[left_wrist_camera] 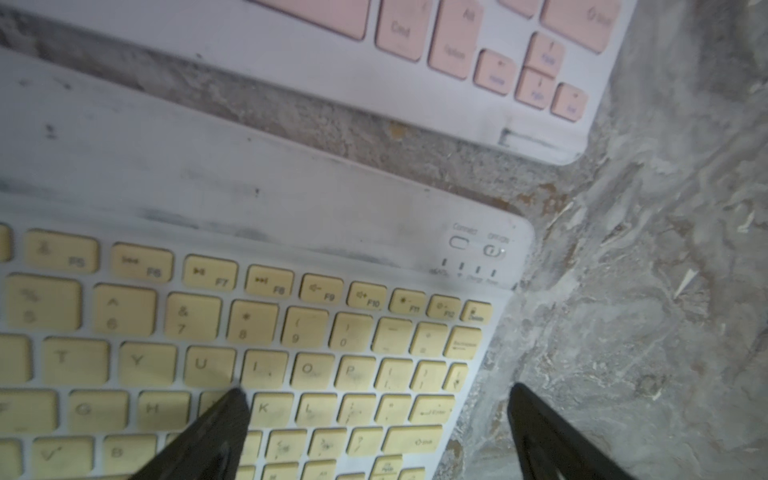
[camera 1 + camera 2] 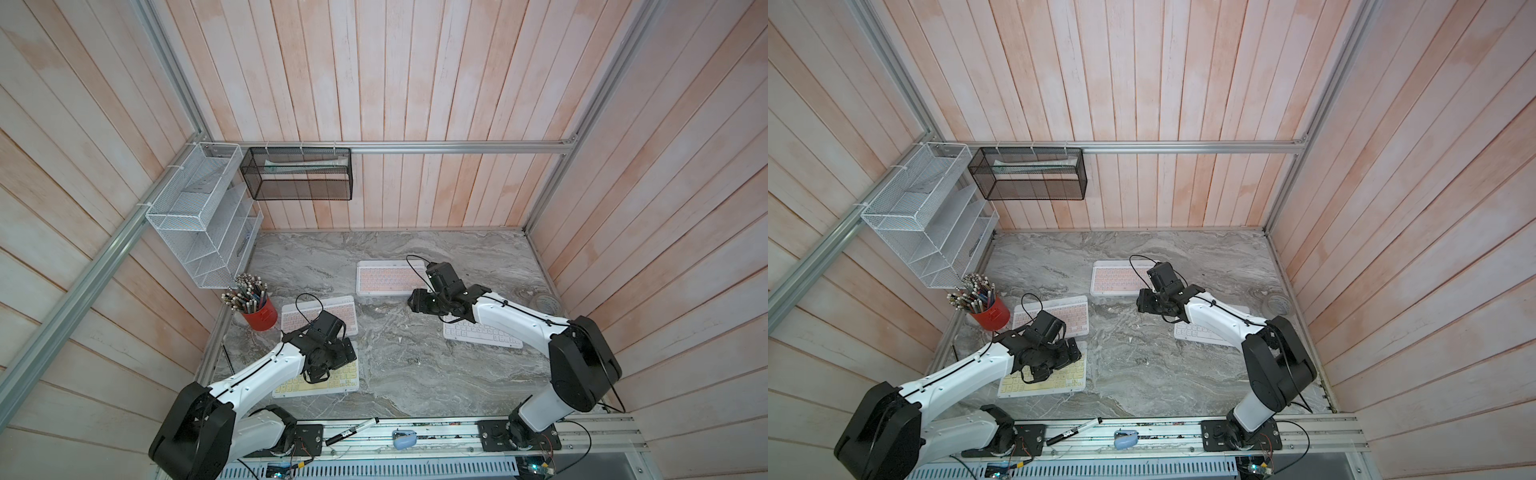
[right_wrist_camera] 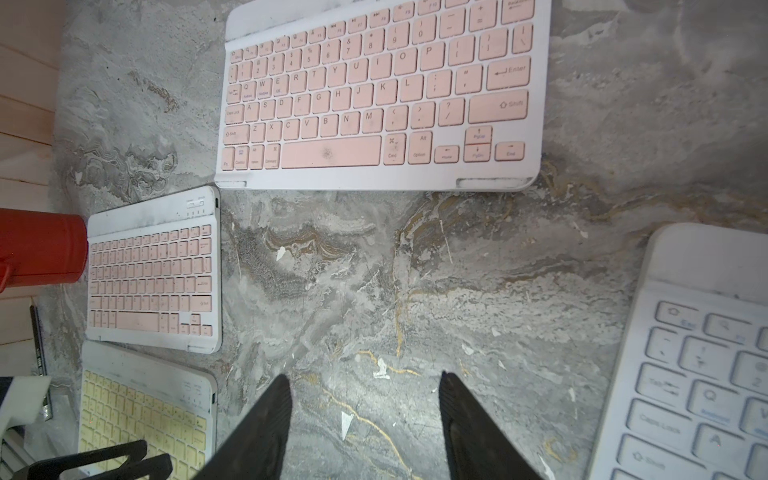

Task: Stack the numeric keypads
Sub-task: Move the numeric keypad to the center of the board.

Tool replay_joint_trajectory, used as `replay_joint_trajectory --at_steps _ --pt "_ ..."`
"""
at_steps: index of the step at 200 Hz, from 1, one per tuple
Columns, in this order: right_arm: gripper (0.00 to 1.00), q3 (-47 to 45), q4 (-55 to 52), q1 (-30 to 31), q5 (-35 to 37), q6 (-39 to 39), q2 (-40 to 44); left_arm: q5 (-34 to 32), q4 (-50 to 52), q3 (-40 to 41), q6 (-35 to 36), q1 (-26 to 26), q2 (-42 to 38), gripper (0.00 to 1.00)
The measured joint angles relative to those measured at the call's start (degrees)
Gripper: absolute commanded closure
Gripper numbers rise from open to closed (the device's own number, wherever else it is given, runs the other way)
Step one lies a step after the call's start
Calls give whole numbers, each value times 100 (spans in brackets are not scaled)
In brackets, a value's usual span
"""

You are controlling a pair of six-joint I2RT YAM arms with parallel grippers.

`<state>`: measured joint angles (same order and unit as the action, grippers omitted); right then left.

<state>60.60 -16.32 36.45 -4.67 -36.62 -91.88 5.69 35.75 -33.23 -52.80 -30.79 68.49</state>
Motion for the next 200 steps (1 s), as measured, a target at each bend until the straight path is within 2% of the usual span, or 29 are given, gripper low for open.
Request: replay_joint_trajectory --at_steps 68,145,200 --pt "42 -37 7 26 -96 -4 -52 26 -485 -48 -85 -496 205 3" --pt "42 -175 63 28 -129 -4 -52 459 -1279 -999 254 -1399 1582 3" --pt "41 -341 94 -79 -166 -46 -52 656 -1438 -1480 588 -1589 2079 0"
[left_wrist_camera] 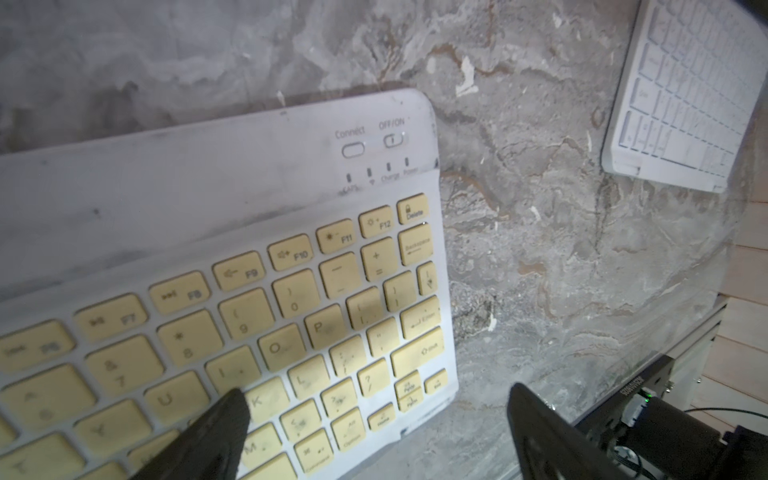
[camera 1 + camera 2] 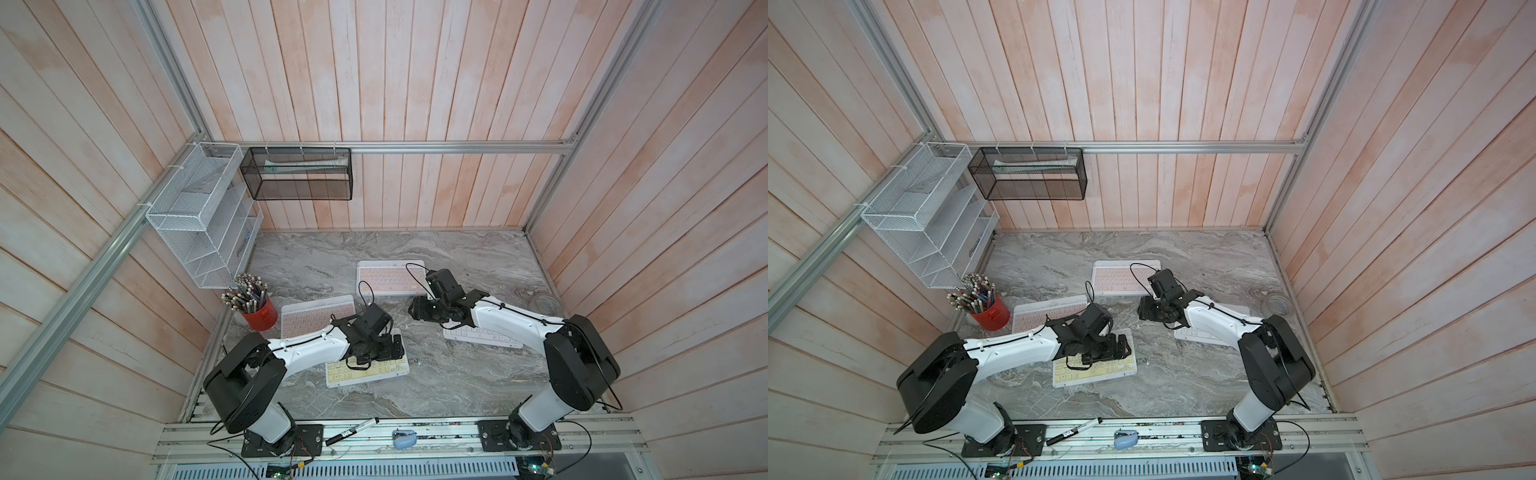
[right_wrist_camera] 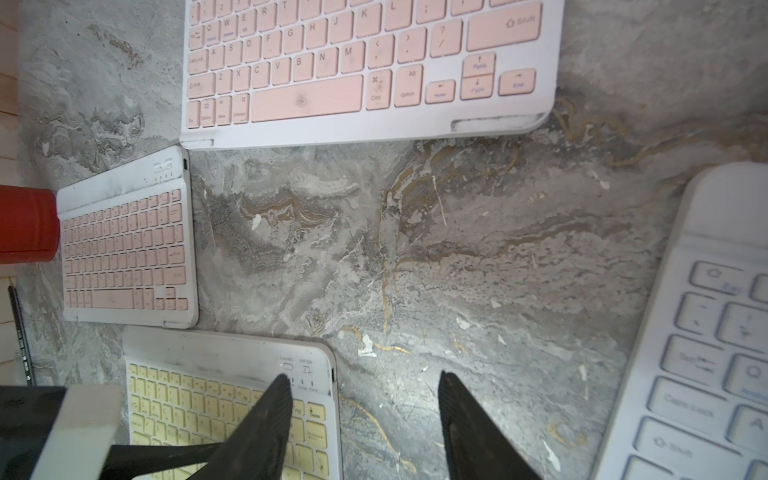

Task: Stack the numeric keypads
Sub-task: Move the numeric keypad to the center of the board.

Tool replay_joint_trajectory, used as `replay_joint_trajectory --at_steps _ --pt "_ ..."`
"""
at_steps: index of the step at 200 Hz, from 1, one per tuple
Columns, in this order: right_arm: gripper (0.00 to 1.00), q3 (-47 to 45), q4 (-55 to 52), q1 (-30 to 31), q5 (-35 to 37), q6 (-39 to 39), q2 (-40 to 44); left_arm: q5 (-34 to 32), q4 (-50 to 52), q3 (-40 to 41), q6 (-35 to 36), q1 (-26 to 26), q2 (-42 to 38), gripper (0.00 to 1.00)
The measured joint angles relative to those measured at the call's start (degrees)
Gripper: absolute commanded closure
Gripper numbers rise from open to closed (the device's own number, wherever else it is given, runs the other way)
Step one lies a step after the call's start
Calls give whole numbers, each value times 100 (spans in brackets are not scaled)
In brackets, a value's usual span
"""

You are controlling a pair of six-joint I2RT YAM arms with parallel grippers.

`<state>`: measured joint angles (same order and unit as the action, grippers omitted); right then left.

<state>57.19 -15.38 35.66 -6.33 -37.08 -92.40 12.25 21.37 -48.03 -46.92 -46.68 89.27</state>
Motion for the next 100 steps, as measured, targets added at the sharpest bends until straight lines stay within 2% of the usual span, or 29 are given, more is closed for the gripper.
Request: replay_joint_trajectory --at_steps 23,62,100 --pt "40 -4 -22 -72 48 -44 4 -369 240 -22 20 7 -138 0" --pt "40 35 -396 20 337 -122 7 -1624 1040 17 -162 170 -1003 0" --pt "40 422 -1051 514 852 -343 -15 -1849 1215 695 -389 1235 -2070 0"
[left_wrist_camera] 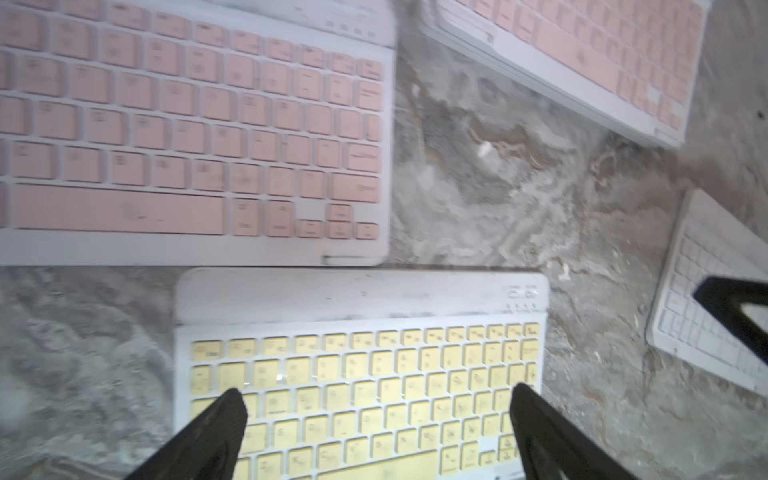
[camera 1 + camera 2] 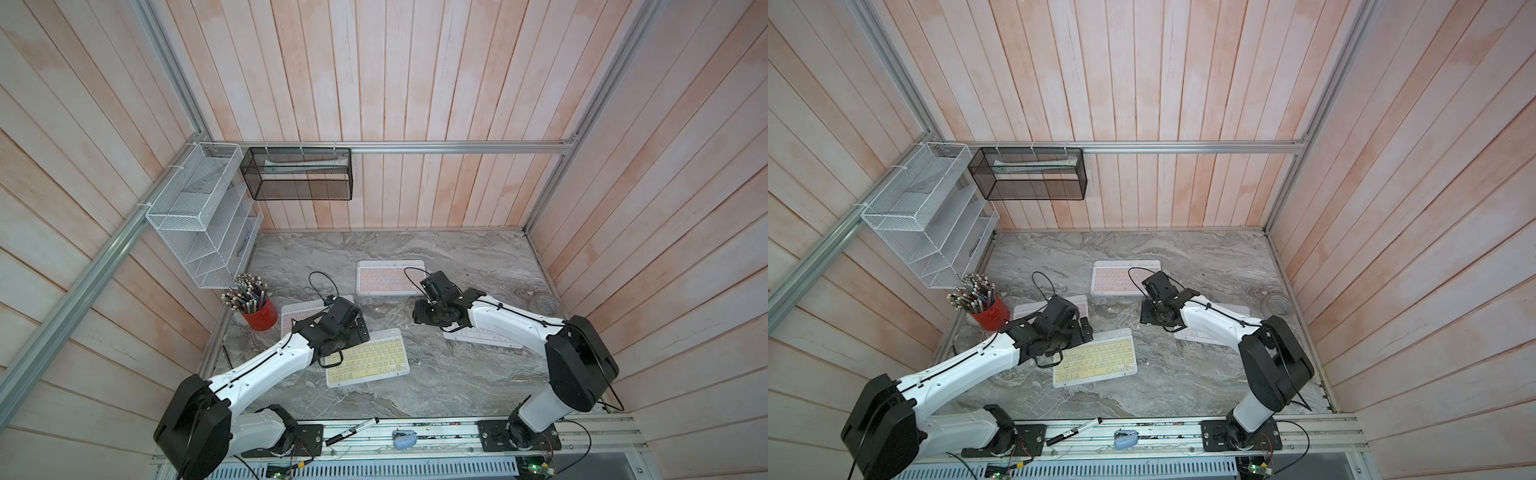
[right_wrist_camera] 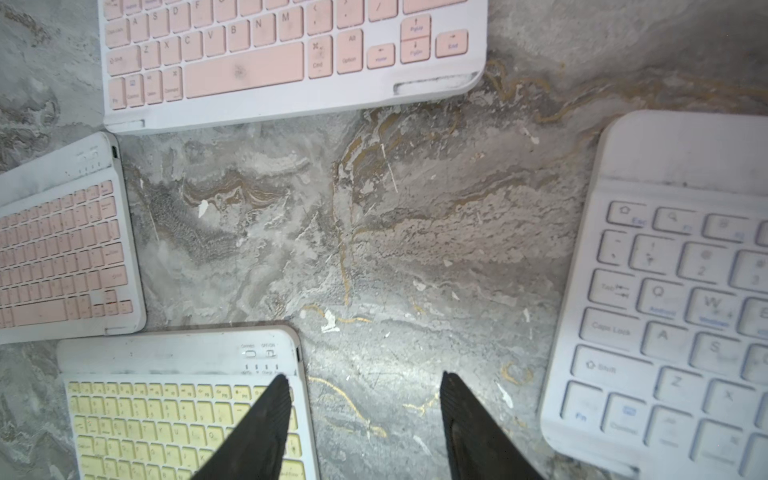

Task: Stack the numeric keypads
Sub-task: Move the numeric keypad to the center of the board.

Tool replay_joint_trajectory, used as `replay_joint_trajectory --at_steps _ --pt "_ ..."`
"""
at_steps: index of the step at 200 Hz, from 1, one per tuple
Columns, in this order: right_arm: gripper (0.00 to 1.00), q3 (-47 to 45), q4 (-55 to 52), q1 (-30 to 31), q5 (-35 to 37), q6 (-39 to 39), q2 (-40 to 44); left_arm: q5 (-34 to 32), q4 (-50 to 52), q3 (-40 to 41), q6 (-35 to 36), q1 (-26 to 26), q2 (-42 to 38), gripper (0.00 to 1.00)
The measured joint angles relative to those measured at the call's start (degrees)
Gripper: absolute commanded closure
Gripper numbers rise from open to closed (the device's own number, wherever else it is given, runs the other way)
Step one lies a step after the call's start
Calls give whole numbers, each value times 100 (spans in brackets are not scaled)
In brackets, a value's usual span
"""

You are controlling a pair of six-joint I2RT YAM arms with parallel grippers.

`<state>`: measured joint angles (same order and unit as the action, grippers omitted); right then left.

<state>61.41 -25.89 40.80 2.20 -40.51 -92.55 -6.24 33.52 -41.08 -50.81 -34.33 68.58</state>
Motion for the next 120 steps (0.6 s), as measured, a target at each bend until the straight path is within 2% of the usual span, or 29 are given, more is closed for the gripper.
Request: replay_joint_trajectory --at_steps 23,56,120 --pt "40 315 -295 402 221 -92 -94 85 87 439 2 334 -256 0" --pt "37 446 -514 850 295 -262 -269 168 101 562 24 407 -284 0" --pt "10 498 -669 1307 264 -577 -667 308 -146 918 42 422 -474 0"
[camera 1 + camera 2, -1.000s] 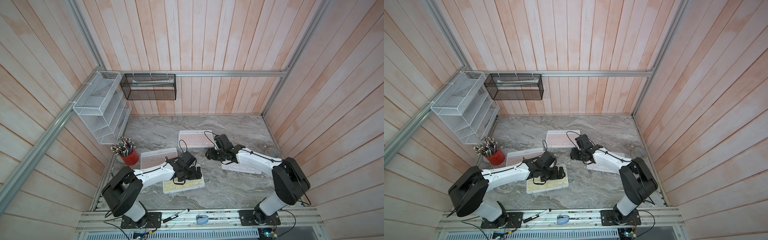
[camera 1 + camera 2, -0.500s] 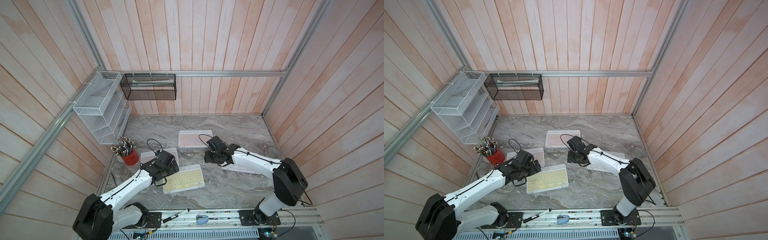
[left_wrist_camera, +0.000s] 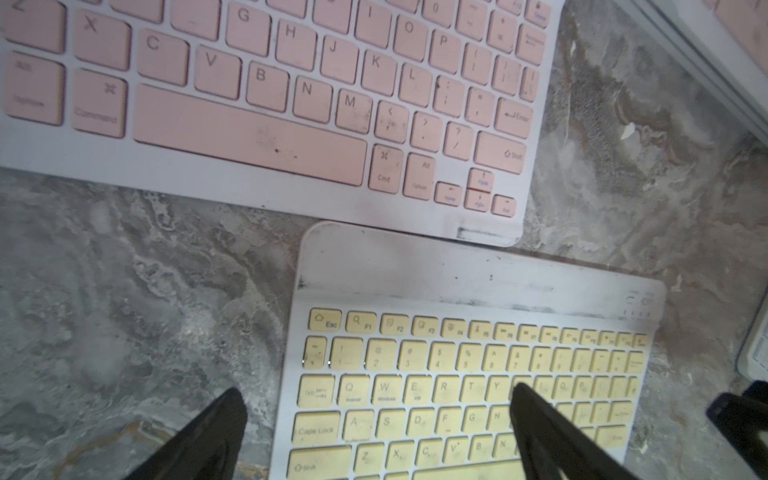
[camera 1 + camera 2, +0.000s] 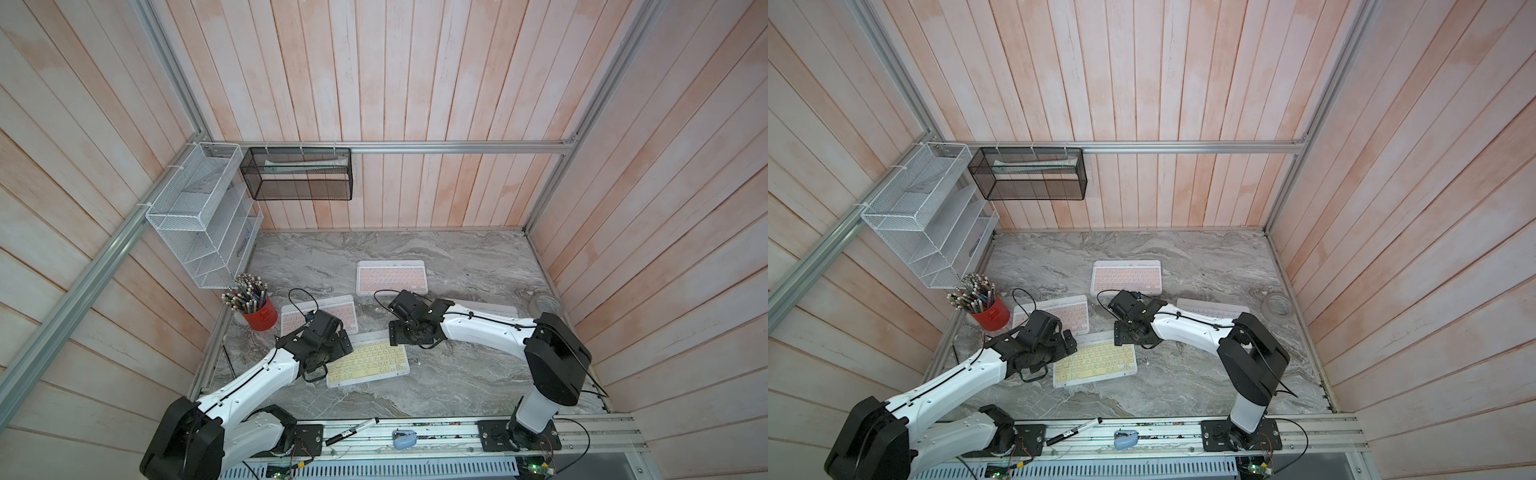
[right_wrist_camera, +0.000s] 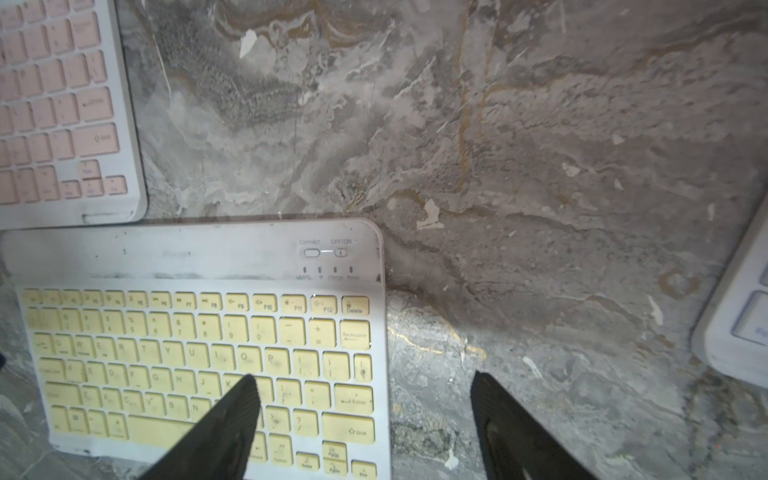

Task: Stack the numeric keypads
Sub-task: Move the numeric keypad to the center of the board, then pick up the numeric keypad from the center of the board.

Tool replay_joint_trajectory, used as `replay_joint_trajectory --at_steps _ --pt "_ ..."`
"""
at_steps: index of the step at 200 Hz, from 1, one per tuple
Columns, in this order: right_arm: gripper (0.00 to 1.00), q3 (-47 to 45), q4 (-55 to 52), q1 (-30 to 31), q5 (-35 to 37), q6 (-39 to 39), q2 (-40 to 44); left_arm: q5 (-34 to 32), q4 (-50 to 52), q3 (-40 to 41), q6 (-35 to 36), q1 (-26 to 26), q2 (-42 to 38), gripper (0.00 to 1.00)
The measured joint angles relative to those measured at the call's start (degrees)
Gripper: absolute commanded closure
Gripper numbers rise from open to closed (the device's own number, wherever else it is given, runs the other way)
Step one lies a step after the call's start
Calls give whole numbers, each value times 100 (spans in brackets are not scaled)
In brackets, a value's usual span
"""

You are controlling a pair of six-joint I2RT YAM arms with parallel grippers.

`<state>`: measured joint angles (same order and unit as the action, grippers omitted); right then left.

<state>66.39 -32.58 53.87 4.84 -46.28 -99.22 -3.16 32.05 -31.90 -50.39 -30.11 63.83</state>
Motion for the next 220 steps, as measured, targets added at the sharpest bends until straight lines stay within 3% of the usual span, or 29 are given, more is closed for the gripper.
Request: replay_joint_trajectory --at_steps 37,220 --pt "3 59 -70 33 2 -37 -55 44 -17 109 0 2 24 0" --pt "3 227 -26 157 -348 -44 -409 4 -144 175 -2 -439 378 0"
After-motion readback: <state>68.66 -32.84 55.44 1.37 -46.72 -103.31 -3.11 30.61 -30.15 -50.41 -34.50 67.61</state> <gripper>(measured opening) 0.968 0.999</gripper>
